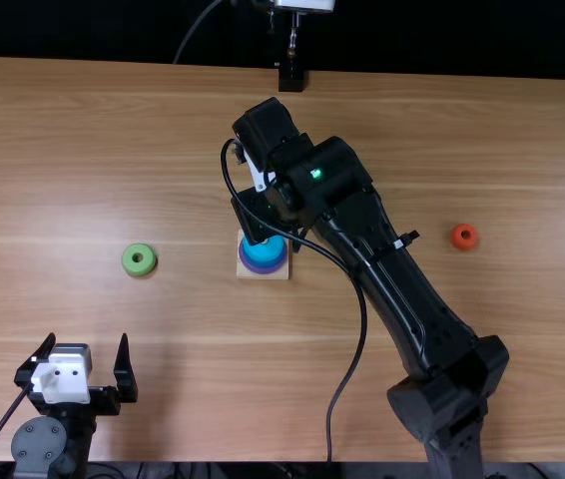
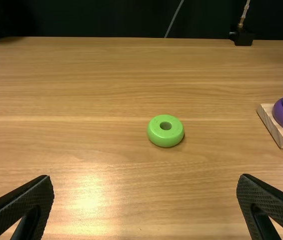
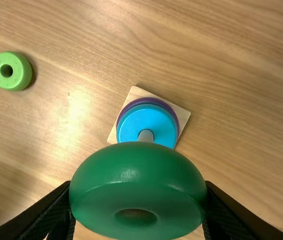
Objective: Build the Hanoi tower: stack the rings onto the peg from bottom to top in this color order: purple, dark blue, light blue, dark green, light green, yellow, orange.
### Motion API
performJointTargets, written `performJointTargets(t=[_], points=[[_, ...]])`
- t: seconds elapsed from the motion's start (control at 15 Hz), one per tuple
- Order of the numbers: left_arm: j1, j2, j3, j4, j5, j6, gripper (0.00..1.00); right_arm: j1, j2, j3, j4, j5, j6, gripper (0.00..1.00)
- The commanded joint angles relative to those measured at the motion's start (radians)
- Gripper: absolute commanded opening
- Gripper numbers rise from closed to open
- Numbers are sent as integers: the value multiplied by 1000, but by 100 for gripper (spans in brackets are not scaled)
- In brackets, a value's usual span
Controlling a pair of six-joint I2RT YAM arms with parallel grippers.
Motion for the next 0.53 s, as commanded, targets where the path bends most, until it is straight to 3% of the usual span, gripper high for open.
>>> performJointTargets(t=[0.0,0.47], points=[[6,-12,-105,-80,-5,4,100,-9,31,-27,-5,-1,2,0],[6,-12,-105,-80,-5,4,100,-9,24,-6,12,9,-9,0]])
